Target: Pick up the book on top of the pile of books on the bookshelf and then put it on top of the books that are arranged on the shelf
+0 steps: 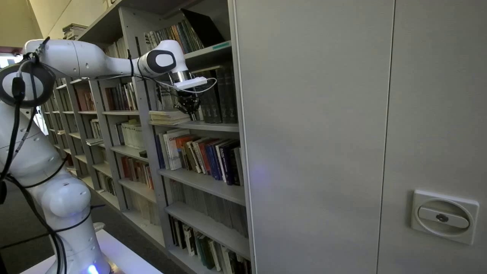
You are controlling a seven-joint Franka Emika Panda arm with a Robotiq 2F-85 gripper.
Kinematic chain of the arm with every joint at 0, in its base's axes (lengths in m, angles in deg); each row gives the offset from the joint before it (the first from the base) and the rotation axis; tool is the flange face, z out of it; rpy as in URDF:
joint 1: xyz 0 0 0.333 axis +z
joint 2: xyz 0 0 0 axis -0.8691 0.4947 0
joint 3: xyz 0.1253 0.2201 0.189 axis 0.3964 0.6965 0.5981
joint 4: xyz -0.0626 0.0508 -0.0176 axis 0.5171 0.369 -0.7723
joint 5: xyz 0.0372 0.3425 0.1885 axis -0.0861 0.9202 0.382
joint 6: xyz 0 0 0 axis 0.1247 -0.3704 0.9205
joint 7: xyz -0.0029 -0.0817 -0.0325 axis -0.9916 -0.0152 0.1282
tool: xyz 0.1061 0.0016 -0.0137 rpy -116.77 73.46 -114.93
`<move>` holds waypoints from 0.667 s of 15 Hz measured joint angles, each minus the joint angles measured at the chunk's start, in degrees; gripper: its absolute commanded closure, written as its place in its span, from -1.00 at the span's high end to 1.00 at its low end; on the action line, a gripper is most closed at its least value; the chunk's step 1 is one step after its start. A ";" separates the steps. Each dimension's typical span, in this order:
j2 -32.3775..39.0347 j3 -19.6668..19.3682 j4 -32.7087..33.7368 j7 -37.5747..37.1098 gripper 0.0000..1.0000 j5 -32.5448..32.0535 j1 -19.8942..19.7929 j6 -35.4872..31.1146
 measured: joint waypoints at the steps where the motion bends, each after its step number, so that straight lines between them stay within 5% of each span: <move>1: 0.03 -0.14 0.84 0.41 -1.00 1.11 -0.04 2.44; 5: 0.14 0.07 1.93 0.42 -0.98 0.46 -0.07 9.12; 10: 0.14 0.79 1.79 0.42 -0.98 -1.03 -0.07 9.43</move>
